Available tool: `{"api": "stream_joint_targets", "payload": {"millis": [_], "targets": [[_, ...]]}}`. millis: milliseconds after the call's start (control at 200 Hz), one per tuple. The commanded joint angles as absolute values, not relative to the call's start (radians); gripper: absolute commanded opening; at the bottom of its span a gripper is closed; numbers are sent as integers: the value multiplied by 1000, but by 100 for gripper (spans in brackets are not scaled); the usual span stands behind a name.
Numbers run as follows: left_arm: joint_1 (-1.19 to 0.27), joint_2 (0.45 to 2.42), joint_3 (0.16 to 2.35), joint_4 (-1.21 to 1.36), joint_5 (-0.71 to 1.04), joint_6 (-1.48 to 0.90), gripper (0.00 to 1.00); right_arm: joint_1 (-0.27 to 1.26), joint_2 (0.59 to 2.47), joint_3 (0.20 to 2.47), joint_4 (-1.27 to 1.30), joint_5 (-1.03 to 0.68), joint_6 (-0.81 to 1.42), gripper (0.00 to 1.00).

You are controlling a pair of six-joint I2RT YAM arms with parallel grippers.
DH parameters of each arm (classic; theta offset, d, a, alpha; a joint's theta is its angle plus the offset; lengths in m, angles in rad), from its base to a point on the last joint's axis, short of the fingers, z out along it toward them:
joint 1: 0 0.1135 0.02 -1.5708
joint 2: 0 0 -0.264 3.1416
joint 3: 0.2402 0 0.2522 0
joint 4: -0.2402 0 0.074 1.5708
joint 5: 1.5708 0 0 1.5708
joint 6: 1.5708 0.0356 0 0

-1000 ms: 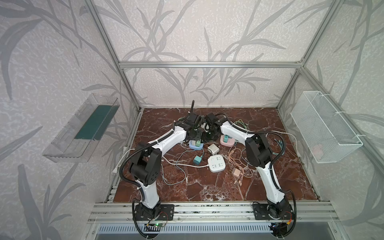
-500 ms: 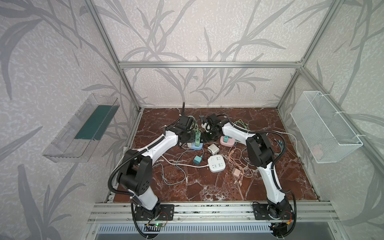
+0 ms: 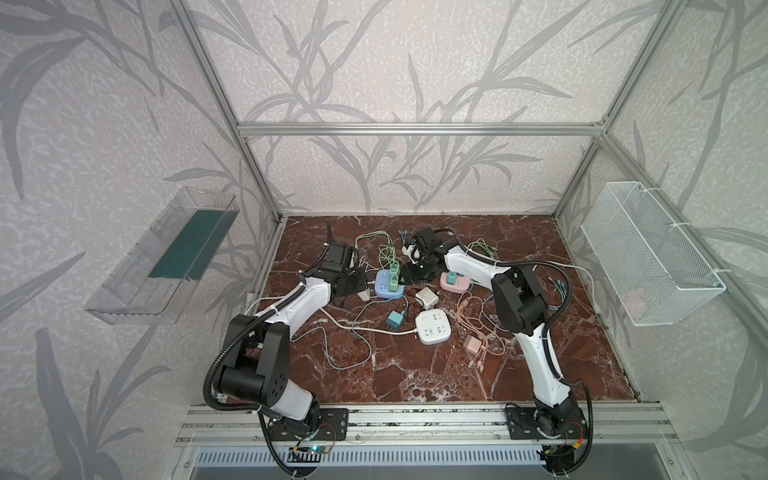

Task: Pull the plug off the socket
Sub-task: 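Pull the white charger out with the left gripper while the right braces the strip, then lower the white charger onto the table and open the left gripper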

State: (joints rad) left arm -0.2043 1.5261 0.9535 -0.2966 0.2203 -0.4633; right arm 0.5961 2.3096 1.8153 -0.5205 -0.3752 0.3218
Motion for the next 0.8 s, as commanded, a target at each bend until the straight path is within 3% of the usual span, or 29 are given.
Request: {"api": "stream_joint_targets", "payload": {"millis": [0,275,485,795], "targets": [[-169,1511,936,-246,329,-492,6,600,2329,1786,-544,-337,319,59],[-103,1545,856,-135,455,-505,7,600,2321,1784,-540,-342,322,59],[-90,1565,829,-133,458,-493,9,601,2311,1781,-539,-344,324,60],[-76,1569,831,-175,410,-477,27,600,2281,1787,-530,-341,336,64]]}}
